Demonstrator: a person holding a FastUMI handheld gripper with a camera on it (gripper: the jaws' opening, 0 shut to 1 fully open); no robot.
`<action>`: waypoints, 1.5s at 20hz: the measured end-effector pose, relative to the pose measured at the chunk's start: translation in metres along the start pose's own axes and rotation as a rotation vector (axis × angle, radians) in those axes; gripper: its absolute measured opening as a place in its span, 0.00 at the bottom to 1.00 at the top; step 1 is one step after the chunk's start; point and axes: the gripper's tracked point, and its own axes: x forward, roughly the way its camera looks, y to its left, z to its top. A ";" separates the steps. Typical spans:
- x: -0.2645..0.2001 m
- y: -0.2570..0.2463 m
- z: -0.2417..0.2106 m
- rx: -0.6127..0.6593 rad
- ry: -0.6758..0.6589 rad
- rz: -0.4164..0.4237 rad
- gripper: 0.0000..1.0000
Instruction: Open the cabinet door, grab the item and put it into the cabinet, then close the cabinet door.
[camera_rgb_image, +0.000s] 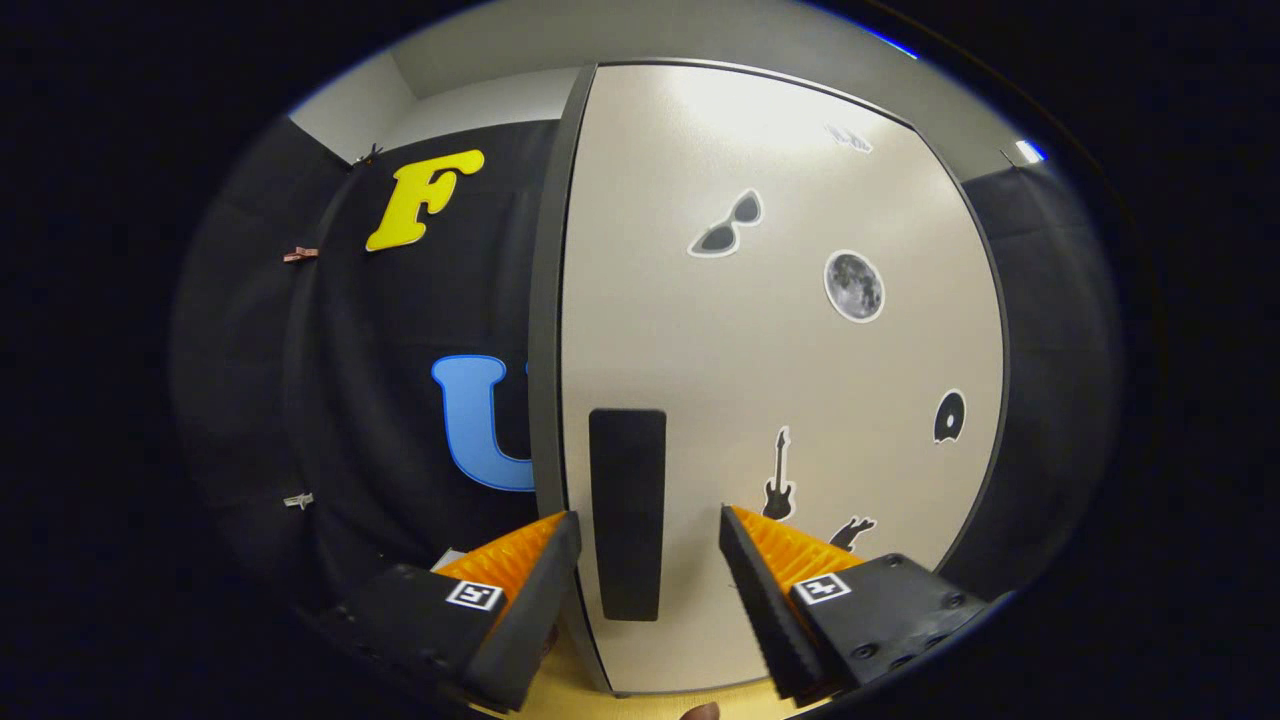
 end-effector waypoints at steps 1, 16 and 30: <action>0.005 0.003 -0.006 0.014 0.018 0.002 0.76; -0.029 0.002 -0.008 0.039 0.053 0.105 0.21; -0.073 -0.021 -0.007 0.064 0.072 0.218 0.20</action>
